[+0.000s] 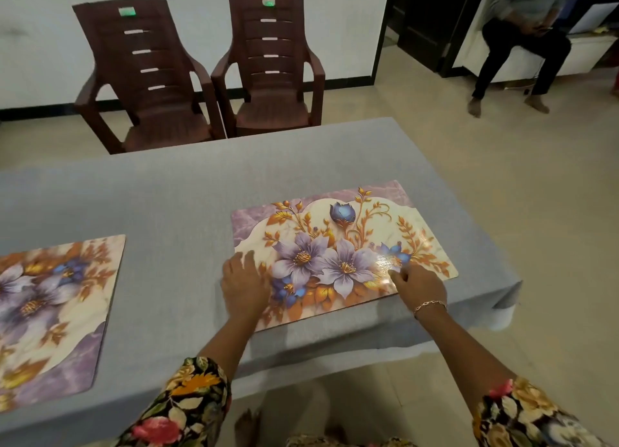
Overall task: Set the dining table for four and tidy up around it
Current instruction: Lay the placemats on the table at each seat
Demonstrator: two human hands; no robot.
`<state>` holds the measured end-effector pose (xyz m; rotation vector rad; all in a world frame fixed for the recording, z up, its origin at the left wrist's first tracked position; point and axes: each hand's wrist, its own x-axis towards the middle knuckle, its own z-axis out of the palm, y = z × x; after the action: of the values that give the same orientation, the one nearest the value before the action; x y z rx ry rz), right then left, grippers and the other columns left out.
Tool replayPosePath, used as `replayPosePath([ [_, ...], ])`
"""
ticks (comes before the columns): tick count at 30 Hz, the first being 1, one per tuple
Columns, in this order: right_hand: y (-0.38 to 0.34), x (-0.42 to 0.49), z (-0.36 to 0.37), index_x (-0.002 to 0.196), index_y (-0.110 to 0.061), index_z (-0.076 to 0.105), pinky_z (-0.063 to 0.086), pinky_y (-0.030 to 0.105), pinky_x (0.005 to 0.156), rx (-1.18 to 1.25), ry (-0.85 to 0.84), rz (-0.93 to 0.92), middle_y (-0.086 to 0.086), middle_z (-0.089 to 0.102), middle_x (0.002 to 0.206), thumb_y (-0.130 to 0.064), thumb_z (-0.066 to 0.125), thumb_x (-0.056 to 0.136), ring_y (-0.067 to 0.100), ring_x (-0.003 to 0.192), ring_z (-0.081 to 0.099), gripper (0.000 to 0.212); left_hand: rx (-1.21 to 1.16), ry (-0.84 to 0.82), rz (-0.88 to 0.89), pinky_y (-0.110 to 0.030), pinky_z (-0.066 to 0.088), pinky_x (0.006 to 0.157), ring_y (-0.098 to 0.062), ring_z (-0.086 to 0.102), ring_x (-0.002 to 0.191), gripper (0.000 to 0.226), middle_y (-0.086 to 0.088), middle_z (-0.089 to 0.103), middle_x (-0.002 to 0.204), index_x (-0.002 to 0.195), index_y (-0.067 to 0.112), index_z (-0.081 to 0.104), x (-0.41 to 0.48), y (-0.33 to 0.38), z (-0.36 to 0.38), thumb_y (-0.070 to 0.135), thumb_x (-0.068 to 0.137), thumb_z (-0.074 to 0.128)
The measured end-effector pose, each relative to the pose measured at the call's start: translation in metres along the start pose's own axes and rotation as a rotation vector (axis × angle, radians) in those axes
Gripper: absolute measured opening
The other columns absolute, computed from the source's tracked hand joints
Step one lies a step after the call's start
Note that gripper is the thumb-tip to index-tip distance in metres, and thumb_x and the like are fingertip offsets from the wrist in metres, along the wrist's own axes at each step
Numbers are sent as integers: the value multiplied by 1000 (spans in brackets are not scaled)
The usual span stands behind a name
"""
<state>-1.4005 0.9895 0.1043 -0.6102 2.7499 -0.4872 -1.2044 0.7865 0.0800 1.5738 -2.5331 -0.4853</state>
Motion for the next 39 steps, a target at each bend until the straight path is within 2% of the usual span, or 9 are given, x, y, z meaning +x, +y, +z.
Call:
replayPosePath([
  [3, 1, 11, 3, 92, -1, 66, 49, 37, 67, -242, 93, -315, 24, 63, 96, -16, 68, 79, 42, 88, 61, 20, 66, -217, 203, -43, 2, 117, -30, -8, 145, 85, -9, -3, 159, 151, 18, 8, -7, 5, 14, 69, 87, 29],
  [5, 14, 24, 19, 107, -4, 64, 54, 46, 68, -338, -65, -351, 29, 62, 108, -19, 77, 68, 49, 94, 61, 43, 133, -288, 290, -46, -4, 116, -30, -15, 144, 117, -9, -14, 157, 151, 21, -3, -12, 4, 21, 91, 57, -12],
  [8, 36, 37, 43, 120, -16, 50, 54, 50, 65, -428, -93, -414, 24, 62, 115, -45, 36, 90, 46, 94, 63, 44, 174, -307, 326, -47, -10, 115, -29, -19, 143, 132, -9, -20, 156, 149, 22, -9, -15, -2, 30, 86, 37, -35],
  [11, 41, 24, 46, 125, -17, 47, 54, 50, 69, -485, -111, -431, 21, 63, 117, -49, 4, 98, 43, 98, 64, 60, 189, -292, 341, -46, -12, 114, -26, -26, 140, 127, -6, -28, 151, 148, 20, -15, -19, -4, 32, 84, 40, -36],
  [17, 40, 13, 46, 129, -16, 40, 53, 50, 75, -433, -55, -412, 20, 61, 122, -50, 1, 97, 42, 103, 62, 60, 192, -264, 359, -42, -19, 110, -22, -33, 133, 114, -3, -34, 144, 137, 15, -26, -28, -9, 35, 82, 45, -38],
  [23, 41, 10, 46, 131, -16, 38, 51, 51, 79, -410, -54, -431, 19, 58, 125, -50, 1, 97, 43, 107, 59, 61, 156, -229, 366, -39, -23, 109, -24, -28, 136, 113, -2, -29, 145, 140, 12, -16, -33, -14, 42, 85, 54, -30],
  [26, 43, 9, 48, 135, -17, 34, 50, 52, 82, -373, -34, -416, 19, 57, 128, -51, 2, 97, 42, 111, 57, 61, 160, -230, 369, -35, -20, 110, -31, -5, 142, 101, -7, -6, 152, 146, 12, 7, -35, -17, 45, 81, 75, -11],
  [31, 46, 6, 49, 148, -24, 0, 50, 50, 83, -285, 37, -442, 17, 56, 129, -50, 1, 97, 40, 112, 57, 58, 209, -236, 355, -40, 6, 109, -37, 25, 137, 76, -21, 41, 143, 140, 14, 39, -34, -17, 44, 66, 92, 10],
  [39, 49, 5, 49, 148, -24, 0, 48, 52, 86, -300, 78, -478, 17, 55, 131, -52, 2, 97, 41, 114, 55, 59, 222, -214, 369, -39, -4, 111, -36, 15, 138, 88, -14, 13, 151, 145, 13, 31, -35, -19, 48, 72, 87, 1],
])
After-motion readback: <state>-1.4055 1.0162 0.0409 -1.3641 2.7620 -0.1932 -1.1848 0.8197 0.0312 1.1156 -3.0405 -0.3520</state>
